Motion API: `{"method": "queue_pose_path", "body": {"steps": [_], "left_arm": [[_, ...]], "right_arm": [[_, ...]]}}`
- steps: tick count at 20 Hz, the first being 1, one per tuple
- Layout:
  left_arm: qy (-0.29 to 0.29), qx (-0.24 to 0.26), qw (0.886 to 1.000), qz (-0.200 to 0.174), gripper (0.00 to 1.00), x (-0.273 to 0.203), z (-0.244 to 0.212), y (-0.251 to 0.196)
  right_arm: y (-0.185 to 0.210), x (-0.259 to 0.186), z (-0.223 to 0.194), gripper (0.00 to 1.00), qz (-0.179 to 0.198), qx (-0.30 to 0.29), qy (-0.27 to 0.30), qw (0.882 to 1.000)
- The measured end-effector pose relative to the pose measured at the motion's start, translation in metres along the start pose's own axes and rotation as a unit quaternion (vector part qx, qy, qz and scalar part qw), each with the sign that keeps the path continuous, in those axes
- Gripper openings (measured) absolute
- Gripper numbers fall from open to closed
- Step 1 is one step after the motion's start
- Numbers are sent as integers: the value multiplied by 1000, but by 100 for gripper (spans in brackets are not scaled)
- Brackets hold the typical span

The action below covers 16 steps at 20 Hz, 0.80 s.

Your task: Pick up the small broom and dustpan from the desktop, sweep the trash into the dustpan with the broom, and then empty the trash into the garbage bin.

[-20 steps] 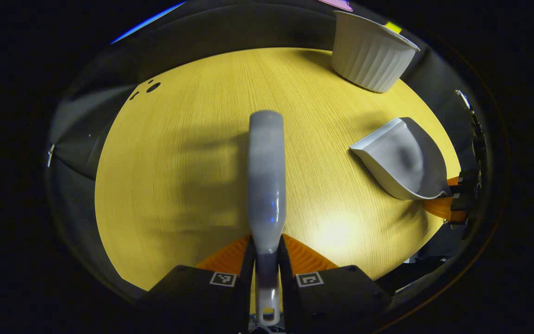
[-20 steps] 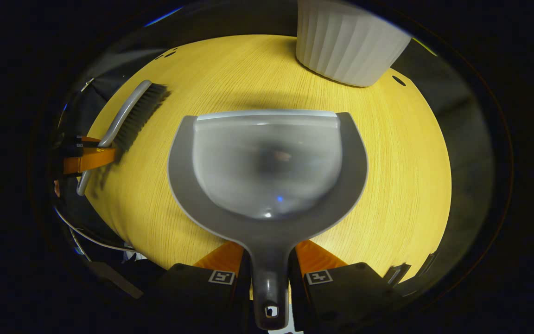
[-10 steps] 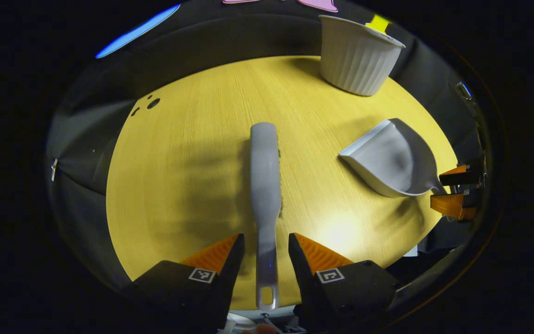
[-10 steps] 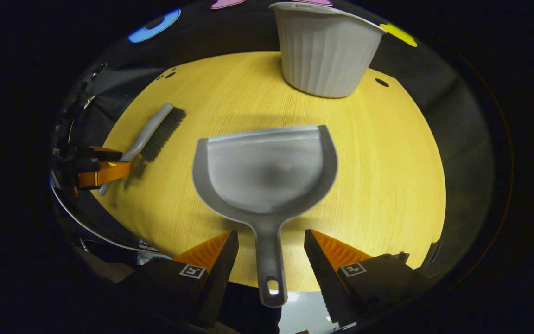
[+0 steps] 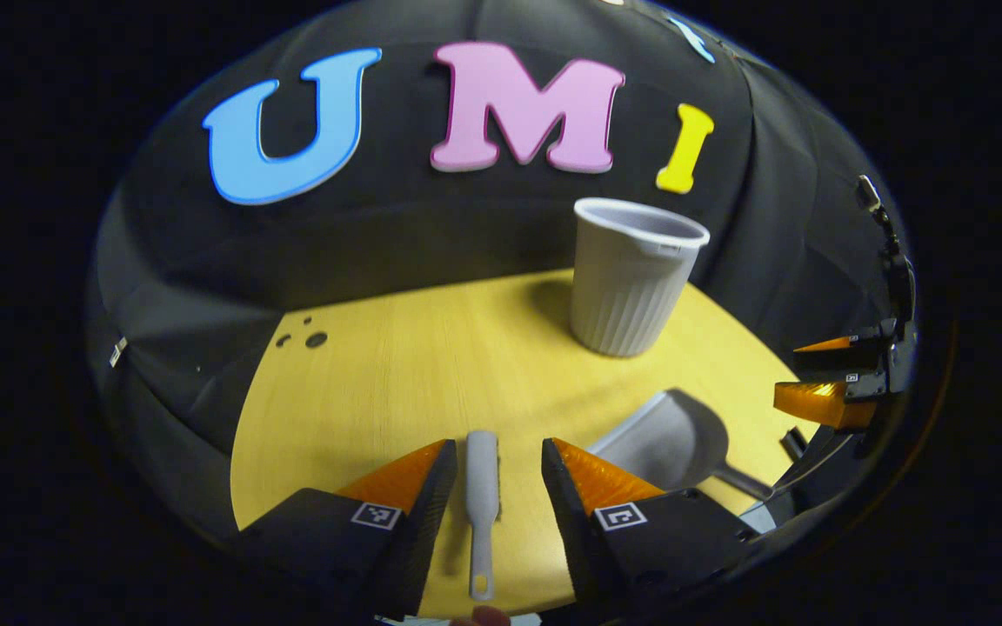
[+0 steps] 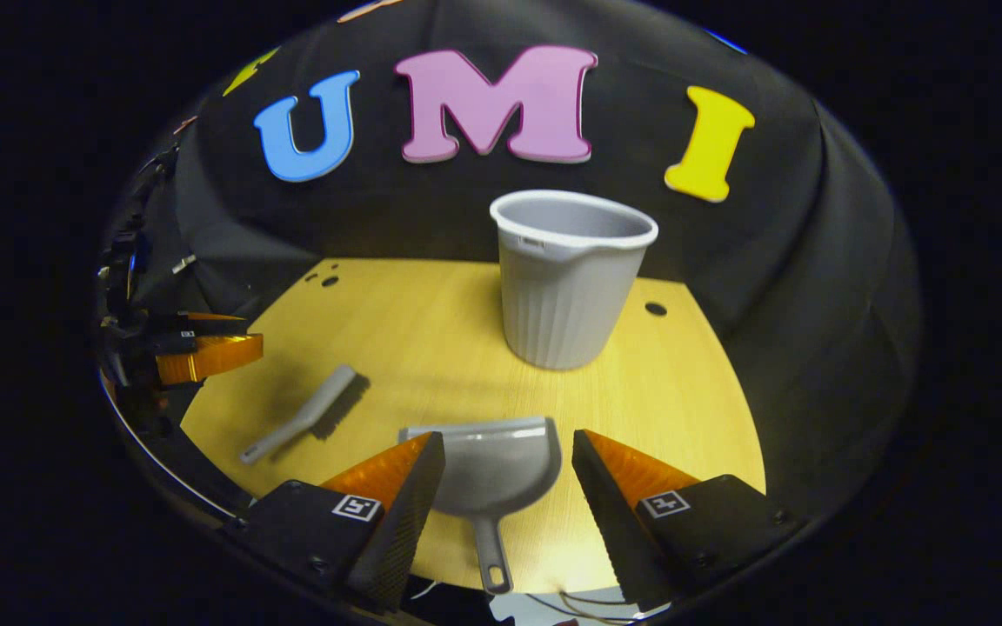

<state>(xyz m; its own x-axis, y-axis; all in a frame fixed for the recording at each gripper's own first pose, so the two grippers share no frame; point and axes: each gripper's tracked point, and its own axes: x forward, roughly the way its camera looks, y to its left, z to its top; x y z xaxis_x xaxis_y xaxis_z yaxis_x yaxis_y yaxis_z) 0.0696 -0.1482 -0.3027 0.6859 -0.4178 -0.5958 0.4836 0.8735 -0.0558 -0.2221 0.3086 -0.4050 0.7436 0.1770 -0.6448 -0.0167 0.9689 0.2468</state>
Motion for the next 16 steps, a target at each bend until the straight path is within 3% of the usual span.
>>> {"method": "queue_pose_path", "body": {"steps": [4,7,16], "left_arm": [[-88,16,996,7,67,-22,55,-1],[-131,10,991,2,69,-35,80,-2],[-159,5,987,5,70,-45,104,0]], "right_arm": [[11,-22,59,93,7,-21,-97,995],[12,-39,91,94,-6,-34,-138,990],[14,-53,120,96,-30,-42,-189,981]]}}
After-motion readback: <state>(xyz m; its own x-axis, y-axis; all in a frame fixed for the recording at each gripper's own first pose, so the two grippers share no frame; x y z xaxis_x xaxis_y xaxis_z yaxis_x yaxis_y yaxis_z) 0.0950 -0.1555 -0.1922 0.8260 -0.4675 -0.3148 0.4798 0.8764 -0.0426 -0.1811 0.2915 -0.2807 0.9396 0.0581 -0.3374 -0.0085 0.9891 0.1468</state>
